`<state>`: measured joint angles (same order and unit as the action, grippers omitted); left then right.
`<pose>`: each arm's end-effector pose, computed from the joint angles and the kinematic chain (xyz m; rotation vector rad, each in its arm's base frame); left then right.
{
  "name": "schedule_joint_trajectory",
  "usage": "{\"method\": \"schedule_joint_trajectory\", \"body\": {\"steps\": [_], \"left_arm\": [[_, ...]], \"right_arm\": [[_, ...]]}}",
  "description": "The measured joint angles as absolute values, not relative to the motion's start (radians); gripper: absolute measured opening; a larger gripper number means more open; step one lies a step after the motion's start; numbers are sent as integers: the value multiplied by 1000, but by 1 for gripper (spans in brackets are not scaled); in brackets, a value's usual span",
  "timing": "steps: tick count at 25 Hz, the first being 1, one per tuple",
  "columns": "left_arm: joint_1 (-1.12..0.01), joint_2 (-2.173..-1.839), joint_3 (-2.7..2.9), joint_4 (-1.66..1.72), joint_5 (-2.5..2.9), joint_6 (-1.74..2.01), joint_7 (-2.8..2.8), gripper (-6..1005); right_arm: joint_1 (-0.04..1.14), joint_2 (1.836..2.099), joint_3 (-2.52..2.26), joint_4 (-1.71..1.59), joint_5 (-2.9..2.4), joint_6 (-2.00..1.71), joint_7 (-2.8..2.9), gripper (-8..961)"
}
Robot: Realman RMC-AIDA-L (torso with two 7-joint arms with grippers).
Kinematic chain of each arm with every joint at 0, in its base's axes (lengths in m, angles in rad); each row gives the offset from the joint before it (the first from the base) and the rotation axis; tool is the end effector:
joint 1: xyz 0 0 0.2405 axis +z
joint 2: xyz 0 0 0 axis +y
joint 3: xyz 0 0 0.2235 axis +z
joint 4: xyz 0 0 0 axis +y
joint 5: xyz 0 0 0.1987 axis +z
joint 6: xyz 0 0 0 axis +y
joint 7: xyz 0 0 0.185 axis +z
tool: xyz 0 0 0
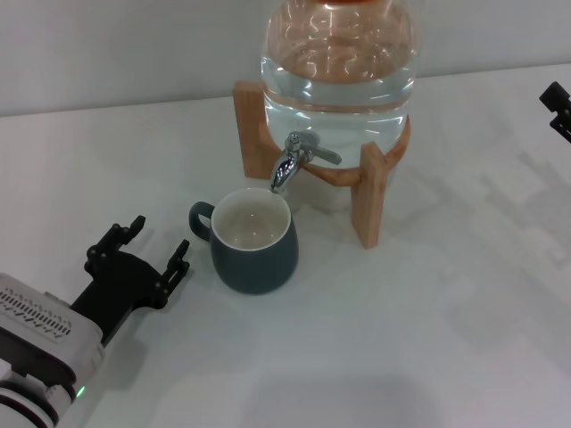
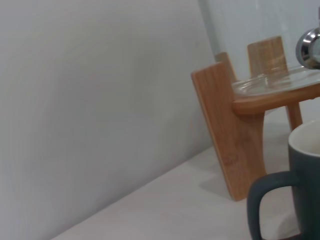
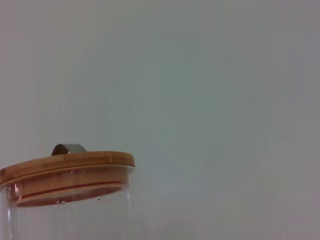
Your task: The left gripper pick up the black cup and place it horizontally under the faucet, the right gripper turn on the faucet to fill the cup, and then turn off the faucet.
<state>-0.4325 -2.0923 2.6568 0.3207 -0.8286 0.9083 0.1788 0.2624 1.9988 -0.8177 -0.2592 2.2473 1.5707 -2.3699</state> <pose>-0.2534 0.3203 -0.1070 -2.1150 -0.2558 -0.3982 0.2851 0.3018 0.0859 -1.7082 0.4743 1.1163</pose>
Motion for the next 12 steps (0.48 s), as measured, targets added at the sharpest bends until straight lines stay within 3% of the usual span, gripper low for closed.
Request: {"method": "schedule_joint_trajectory", "body": {"steps": [12], "left_arm": [[-430,-2087,2657,305,-934,925,231,665]], "right_arm": [[267,1998,-818,-259,2247,1569,-2370,844]]}}
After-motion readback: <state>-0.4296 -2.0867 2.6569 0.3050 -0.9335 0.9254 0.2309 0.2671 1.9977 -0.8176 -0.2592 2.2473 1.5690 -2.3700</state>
